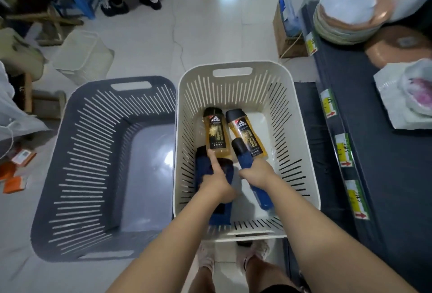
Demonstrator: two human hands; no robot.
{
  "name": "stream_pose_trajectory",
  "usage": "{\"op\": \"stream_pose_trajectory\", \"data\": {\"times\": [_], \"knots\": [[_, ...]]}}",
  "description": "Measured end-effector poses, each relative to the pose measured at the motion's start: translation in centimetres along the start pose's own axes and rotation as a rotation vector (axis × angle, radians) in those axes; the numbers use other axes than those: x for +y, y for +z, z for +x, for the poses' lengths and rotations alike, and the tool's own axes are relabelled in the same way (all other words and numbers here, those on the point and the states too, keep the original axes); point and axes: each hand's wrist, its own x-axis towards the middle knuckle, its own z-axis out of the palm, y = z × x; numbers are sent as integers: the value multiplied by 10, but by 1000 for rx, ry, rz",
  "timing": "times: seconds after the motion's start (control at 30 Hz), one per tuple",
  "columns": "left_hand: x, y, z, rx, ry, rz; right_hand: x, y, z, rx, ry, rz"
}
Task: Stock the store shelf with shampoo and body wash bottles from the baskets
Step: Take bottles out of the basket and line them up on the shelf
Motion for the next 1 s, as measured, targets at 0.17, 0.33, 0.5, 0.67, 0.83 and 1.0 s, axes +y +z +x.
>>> {"op": "stream_pose_trajectory", "data": {"times": [0.17,0.33,0.5,0.67,0.83,1.0], "knots": [[15,-36,-42,-52,45,-2,-28,-37,-50,378,-78,60],[40,-73,-77,75,317,-16,-39,-71,-109,537,-114,326],[71,-85,-113,270,656,-89,-31,-90,-163,773,-94,542],[111,-72,-157,343,964,-52,-1,-108,-220,1115,-68,472],[156,-31,-209,324,1253,-63,34,-131,-283,1454,87,336],[199,29,-263,168,1494,-85,85,-149,-340,1755,119,291]]}}
